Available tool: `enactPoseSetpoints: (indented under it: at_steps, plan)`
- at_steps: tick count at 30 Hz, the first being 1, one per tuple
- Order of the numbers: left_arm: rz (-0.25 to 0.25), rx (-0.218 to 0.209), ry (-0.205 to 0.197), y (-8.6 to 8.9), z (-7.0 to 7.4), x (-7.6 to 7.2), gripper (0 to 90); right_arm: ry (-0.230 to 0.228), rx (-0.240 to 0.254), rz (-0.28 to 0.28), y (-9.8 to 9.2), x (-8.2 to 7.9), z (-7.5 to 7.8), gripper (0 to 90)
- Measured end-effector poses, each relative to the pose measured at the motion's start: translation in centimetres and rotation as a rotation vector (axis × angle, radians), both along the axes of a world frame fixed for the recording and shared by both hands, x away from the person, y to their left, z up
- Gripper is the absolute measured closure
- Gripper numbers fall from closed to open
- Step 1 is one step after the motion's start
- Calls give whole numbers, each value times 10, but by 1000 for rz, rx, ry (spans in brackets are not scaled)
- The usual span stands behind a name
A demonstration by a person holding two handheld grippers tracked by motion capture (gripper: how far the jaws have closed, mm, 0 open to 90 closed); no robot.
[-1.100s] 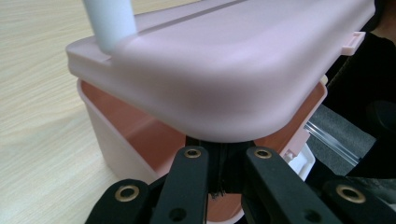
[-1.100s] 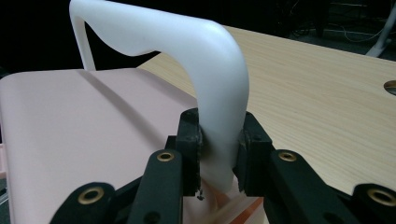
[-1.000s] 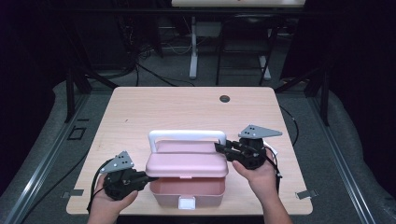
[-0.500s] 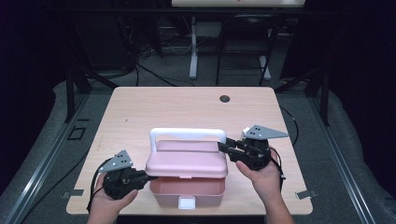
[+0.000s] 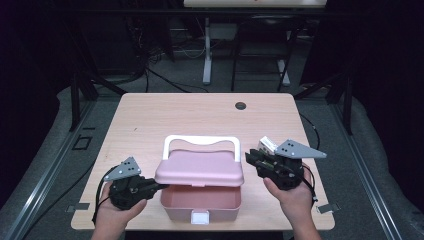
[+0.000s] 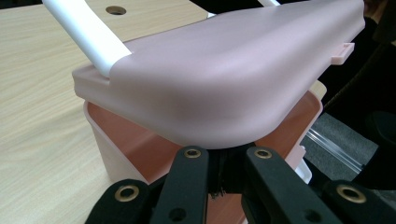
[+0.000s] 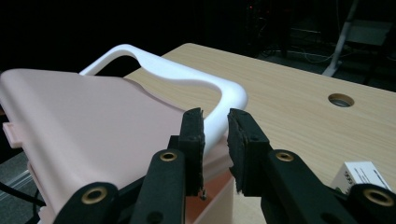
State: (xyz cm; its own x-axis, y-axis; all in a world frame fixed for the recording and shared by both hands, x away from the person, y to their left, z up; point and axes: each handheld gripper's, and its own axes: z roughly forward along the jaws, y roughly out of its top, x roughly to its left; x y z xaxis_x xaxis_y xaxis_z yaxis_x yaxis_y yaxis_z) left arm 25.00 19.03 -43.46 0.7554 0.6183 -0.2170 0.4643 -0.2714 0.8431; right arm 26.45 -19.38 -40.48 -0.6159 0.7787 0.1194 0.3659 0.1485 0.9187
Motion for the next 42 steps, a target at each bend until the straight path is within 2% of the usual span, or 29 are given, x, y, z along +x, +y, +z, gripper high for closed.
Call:
enactPoseSetpoints:
  at_steps: [8, 13, 17, 20, 28, 33, 42]
  plan:
    - [9, -8, -12, -1, 6, 4, 895, 42, -34, 0, 0, -6, -20, 753]
    - [12, -9, -23, -1, 12, 8, 895, 57, -28, -18, -4, -10, -32, 748]
    - [14, -5, -37, -2, 17, 12, 895, 98, -48, 3, 0, -12, -46, 741]
    - [20, -3, -41, -3, 20, 14, 896, 108, -65, 22, 7, -14, -54, 738]
    - [25, -2, -47, -3, 27, 22, 896, 103, -82, 43, 17, -18, -62, 710]
    - [26, -8, -49, -3, 30, 26, 896, 120, -90, 48, 22, -21, -71, 672]
    - [29, -3, -55, -3, 35, 32, 896, 147, -104, 22, 23, -19, -81, 641]
